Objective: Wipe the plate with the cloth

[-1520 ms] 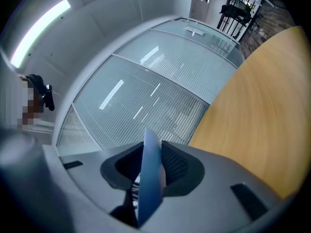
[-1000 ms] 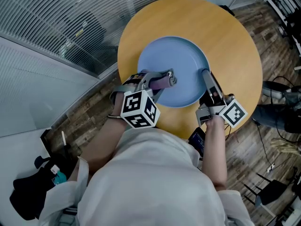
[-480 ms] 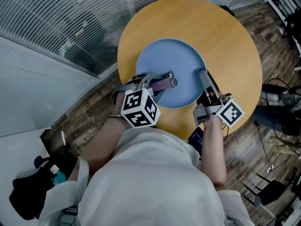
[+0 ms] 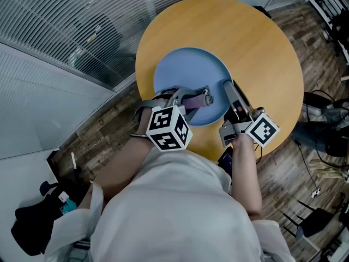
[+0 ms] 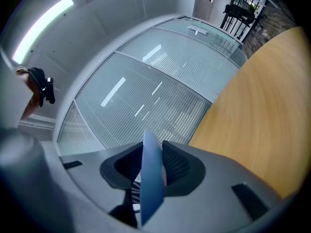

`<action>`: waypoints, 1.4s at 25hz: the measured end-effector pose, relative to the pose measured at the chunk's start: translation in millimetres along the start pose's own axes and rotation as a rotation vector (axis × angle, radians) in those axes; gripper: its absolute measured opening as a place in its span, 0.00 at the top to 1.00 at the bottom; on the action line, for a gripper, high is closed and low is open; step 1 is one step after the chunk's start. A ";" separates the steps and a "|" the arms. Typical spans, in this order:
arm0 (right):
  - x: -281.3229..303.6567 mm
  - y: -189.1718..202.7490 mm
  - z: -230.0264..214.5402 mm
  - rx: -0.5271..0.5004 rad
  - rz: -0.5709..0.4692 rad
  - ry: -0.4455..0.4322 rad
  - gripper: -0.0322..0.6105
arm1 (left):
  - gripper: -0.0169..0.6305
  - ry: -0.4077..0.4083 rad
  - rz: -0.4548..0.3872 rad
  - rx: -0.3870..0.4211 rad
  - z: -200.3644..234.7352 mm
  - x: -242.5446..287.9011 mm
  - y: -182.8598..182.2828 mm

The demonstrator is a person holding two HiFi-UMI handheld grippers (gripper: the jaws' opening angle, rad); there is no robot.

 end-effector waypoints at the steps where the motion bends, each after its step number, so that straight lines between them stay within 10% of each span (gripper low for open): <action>1: 1.2 1.2 0.8 0.005 0.000 -0.005 0.77 | 0.85 0.000 -0.006 -0.004 0.4 -0.3 -1.6; 35: -6.3 -8.4 -5.8 0.035 -0.064 0.007 0.76 | 0.85 0.080 0.020 0.107 -26.5 7.1 10.0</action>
Point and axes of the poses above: the fingertips, and each gripper's own axes: x forward along the fingers, z to its left, y out of its underside, the point moved 2 cm from there along -x, backward along the fingers, and after that the axes turned 3 degrees about x, right-handed, at the moved point
